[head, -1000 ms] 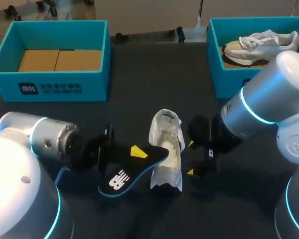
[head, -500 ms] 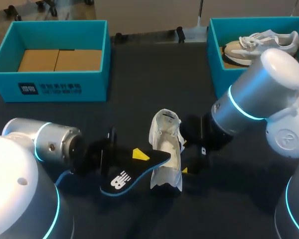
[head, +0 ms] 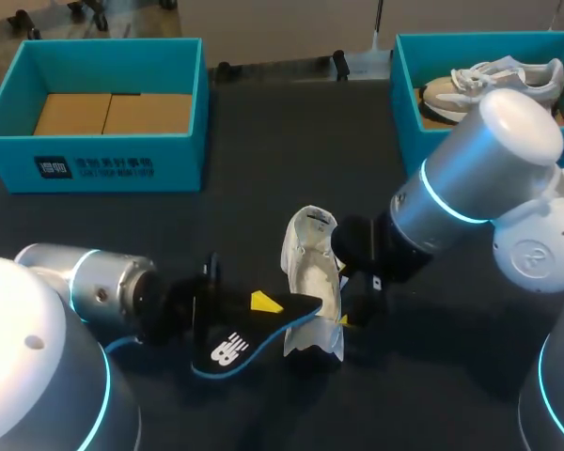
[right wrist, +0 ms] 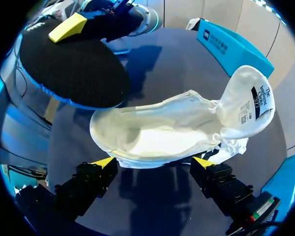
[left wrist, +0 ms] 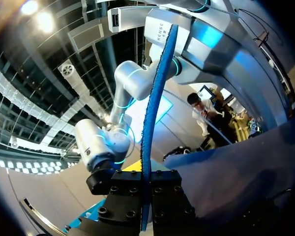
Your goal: Take the shoe out of the shoebox, open the shoe tongue, remove and reinsert the insole, then place the shoe into the shoebox
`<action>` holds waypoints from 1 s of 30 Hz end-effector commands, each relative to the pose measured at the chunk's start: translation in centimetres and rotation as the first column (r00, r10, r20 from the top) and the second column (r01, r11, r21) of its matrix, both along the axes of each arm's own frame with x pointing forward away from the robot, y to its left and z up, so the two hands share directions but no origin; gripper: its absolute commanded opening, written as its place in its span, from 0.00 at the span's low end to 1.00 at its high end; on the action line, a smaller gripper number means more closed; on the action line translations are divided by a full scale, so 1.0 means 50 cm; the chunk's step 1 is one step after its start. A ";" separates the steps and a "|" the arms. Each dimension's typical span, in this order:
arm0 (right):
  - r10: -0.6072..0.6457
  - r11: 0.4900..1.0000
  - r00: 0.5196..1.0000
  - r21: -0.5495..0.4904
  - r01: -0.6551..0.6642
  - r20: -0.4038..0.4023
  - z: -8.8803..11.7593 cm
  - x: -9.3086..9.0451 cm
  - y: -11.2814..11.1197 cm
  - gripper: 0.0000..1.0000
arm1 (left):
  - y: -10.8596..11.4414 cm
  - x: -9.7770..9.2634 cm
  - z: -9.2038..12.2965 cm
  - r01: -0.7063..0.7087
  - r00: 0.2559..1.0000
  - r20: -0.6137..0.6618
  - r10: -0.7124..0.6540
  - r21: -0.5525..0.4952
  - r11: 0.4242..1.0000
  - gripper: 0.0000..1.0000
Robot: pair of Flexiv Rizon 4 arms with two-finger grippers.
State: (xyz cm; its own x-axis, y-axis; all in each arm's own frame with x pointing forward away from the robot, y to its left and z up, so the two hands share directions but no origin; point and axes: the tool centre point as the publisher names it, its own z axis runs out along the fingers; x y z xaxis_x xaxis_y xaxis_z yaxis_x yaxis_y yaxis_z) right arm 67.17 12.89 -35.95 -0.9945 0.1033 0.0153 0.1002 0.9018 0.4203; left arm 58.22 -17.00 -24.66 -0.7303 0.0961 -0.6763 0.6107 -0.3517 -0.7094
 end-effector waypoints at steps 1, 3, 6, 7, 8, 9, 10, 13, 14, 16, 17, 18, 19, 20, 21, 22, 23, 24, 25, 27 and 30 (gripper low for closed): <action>-0.005 1.000 1.000 -0.006 0.005 -0.002 -0.006 0.000 0.009 1.00 | -0.016 0.000 -0.005 -0.013 1.000 -0.001 0.013 0.010 1.000 0.00; -0.005 1.000 1.000 -0.006 0.005 -0.002 -0.006 0.000 0.009 1.00 | -0.022 0.002 -0.008 -0.017 1.000 -0.004 0.017 0.014 1.000 0.00; -0.005 1.000 1.000 -0.006 0.005 -0.002 -0.006 0.000 0.009 1.00 | -0.033 0.005 -0.015 -0.029 1.000 0.008 0.029 0.026 0.999 0.00; -0.005 1.000 1.000 -0.006 0.005 -0.002 -0.006 0.000 0.009 1.00 | -0.035 0.006 -0.016 -0.030 0.999 0.011 0.030 0.028 0.999 0.00; -0.005 1.000 1.000 -0.006 0.005 -0.002 -0.006 0.000 0.009 1.00 | -0.038 0.008 -0.018 -0.034 0.999 0.011 0.033 0.026 0.999 0.00; -0.005 1.000 1.000 -0.006 0.005 -0.002 -0.006 0.000 0.009 1.00 | -0.040 0.010 -0.018 -0.040 0.999 0.015 0.040 0.027 0.999 0.00; -0.005 1.000 1.000 -0.006 0.005 -0.002 -0.006 0.000 0.009 1.00 | -0.041 0.011 -0.018 -0.044 0.999 0.017 0.044 0.026 0.999 0.00; -0.001 1.000 1.000 -0.008 0.001 0.000 -0.004 -0.002 0.009 1.00 | -0.042 0.015 -0.020 -0.058 0.998 0.025 0.058 0.023 0.998 0.00; -0.001 1.000 1.000 -0.011 0.001 0.001 -0.003 -0.004 0.009 1.00 | -0.043 0.016 -0.021 -0.059 0.998 0.023 0.059 0.022 0.998 0.00; -0.004 1.000 1.000 -0.026 0.004 0.003 0.000 -0.008 0.009 1.00 | -0.044 0.018 -0.024 -0.064 0.998 0.023 0.063 0.024 0.998 0.00; -0.004 1.000 1.000 -0.026 0.004 0.002 0.001 -0.010 0.010 1.00 | -0.044 0.019 -0.025 -0.065 0.998 0.023 0.065 0.024 0.998 0.00; -0.003 1.000 1.000 -0.026 0.003 0.002 0.002 -0.011 0.010 1.00 | -0.044 0.020 -0.026 -0.066 0.998 0.022 0.066 0.025 0.997 0.00; -0.002 1.000 1.000 -0.028 0.002 0.002 0.003 -0.013 0.010 1.00 | -0.044 0.021 -0.028 -0.069 0.997 0.023 0.068 0.028 0.997 0.00; -0.002 1.000 1.000 -0.029 0.002 0.001 0.004 -0.014 0.010 1.00 | -0.044 0.022 -0.030 -0.070 0.997 0.024 0.069 0.030 0.997 0.00; -0.001 1.000 1.000 -0.031 0.001 0.001 0.005 -0.014 0.009 1.00 | -0.044 0.023 -0.031 -0.072 0.997 0.023 0.071 0.031 0.997 0.00; -0.002 0.999 1.000 -0.034 0.002 0.001 0.006 -0.014 0.009 1.00 | -0.045 0.023 -0.032 -0.074 0.997 0.021 0.074 0.031 0.997 0.00; -0.003 0.999 1.000 -0.036 0.003 0.001 0.006 -0.014 0.009 1.00 | -0.045 0.025 -0.033 -0.077 0.997 0.020 0.076 0.032 0.997 0.00; -0.005 0.999 1.000 -0.040 0.005 0.000 0.007 -0.014 0.009 1.00 | -0.045 0.026 -0.034 -0.080 0.997 0.017 0.080 0.031 0.996 0.00; -0.006 0.999 1.000 -0.043 0.006 -0.001 0.007 -0.013 0.009 1.00 | -0.045 0.027 -0.035 -0.083 0.996 0.015 0.083 0.030 0.996 0.00; -0.007 0.999 1.000 -0.044 0.007 -0.003 0.007 -0.012 0.009 1.00 | -0.047 0.029 -0.035 -0.087 0.996 0.010 0.087 0.030 0.996 0.00; -0.007 0.999 1.000 -0.044 0.007 -0.003 0.007 -0.012 0.009 1.00 | -0.053 0.029 -0.038 -0.085 0.996 -0.004 0.085 0.041 0.996 0.00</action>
